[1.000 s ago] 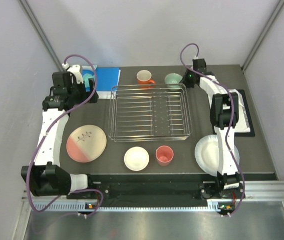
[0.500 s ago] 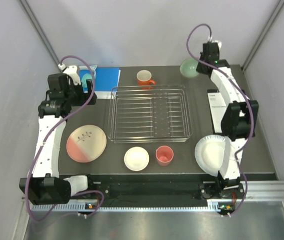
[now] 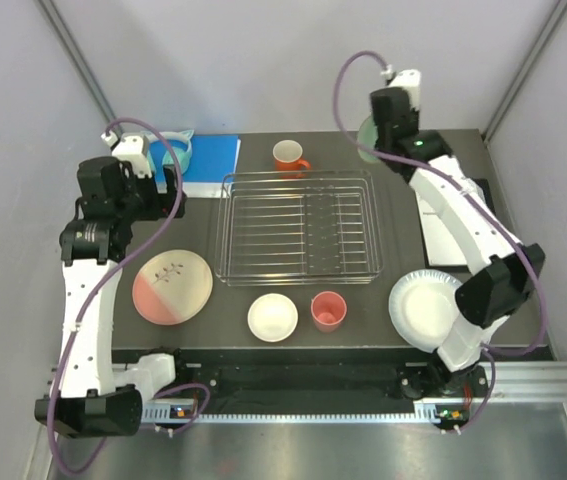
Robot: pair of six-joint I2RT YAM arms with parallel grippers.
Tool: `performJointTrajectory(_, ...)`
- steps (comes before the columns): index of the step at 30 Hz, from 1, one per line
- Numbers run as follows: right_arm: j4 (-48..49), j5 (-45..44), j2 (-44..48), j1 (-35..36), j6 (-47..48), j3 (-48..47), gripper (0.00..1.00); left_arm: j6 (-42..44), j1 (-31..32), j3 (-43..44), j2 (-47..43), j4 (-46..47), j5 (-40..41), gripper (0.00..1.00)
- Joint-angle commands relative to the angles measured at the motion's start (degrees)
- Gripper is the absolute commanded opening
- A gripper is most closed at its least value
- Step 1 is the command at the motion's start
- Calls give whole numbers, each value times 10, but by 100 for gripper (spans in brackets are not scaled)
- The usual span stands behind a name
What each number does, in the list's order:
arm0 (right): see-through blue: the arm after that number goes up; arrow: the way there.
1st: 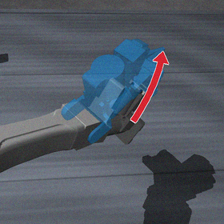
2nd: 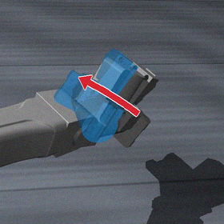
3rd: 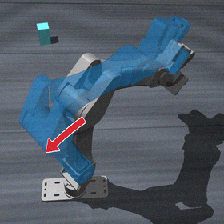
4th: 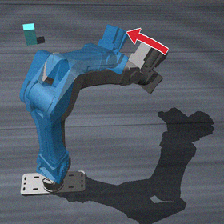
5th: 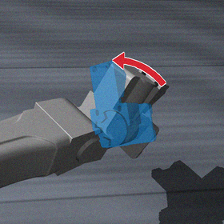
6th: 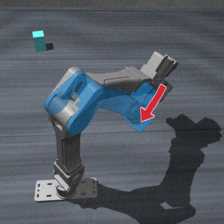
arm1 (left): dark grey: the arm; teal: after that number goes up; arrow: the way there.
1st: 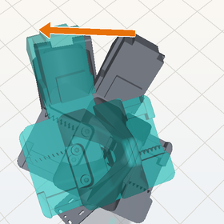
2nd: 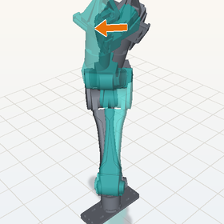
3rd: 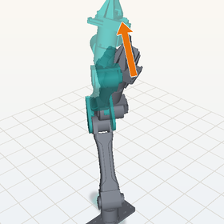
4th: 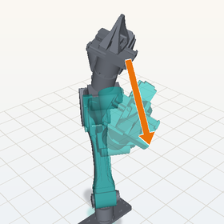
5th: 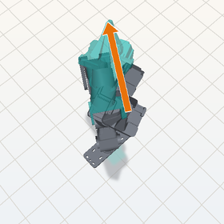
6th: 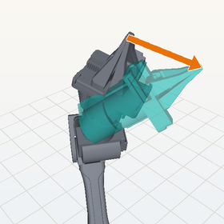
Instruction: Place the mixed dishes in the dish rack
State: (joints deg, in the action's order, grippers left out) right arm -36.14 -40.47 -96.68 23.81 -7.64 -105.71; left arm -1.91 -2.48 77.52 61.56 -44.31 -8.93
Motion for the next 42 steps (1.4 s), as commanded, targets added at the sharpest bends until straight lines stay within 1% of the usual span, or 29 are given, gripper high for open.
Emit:
performJointTrajectory(1,-39,-199,-53,90,68,-5,0,3,0,19,-25,-12,7,99)
performJointTrajectory(4,-56,-266,-84,126,71,-7,0,5,0,21,-31,-19,8,99)
performJointTrajectory(5,-59,-275,-97,133,72,-6,0,7,1,21,-32,-21,9,99)
performJointTrajectory(6,-61,-283,-106,140,93,-5,0,9,0,21,-34,-21,11,99)
performJointTrajectory(9,-74,-330,-142,164,102,-12,0,14,1,23,-39,-24,15,99)
performJointTrajectory(16,-78,-349,-177,177,112,-14,0,15,0,20,-44,-27,20,99)
performJointTrajectory(18,-61,-355,-182,177,130,1,0,15,0,15,-46,-25,20,99)
performJointTrajectory(23,-52,-346,-202,178,130,14,0,15,1,4,-50,-22,20,99)
performJointTrajectory(25,-57,-339,-217,178,121,15,0,30,1,-1,-52,-20,21,99)
performJointTrajectory(29,-61,-324,-240,177,97,17,0,33,1,-5,-55,-17,24,99)
performJointTrajectory(36,-67,-286,-272,178,80,10,0,38,0,-17,-57,-10,29,99)
performJointTrajectory(39,-82,-273,-282,181,54,7,0,38,0,-22,-57,-5,27,99)
performJointTrajectory(40,-83,-269,-285,181,48,7,2,37,1,-23,-57,-5,25,99)
performJointTrajectory(41,-88,-259,-285,182,45,7,16,37,1,-25,-57,-3,25,99)
performJointTrajectory(42,-89,-255,-285,182,41,8,27,37,0,-25,-57,-2,24,99)
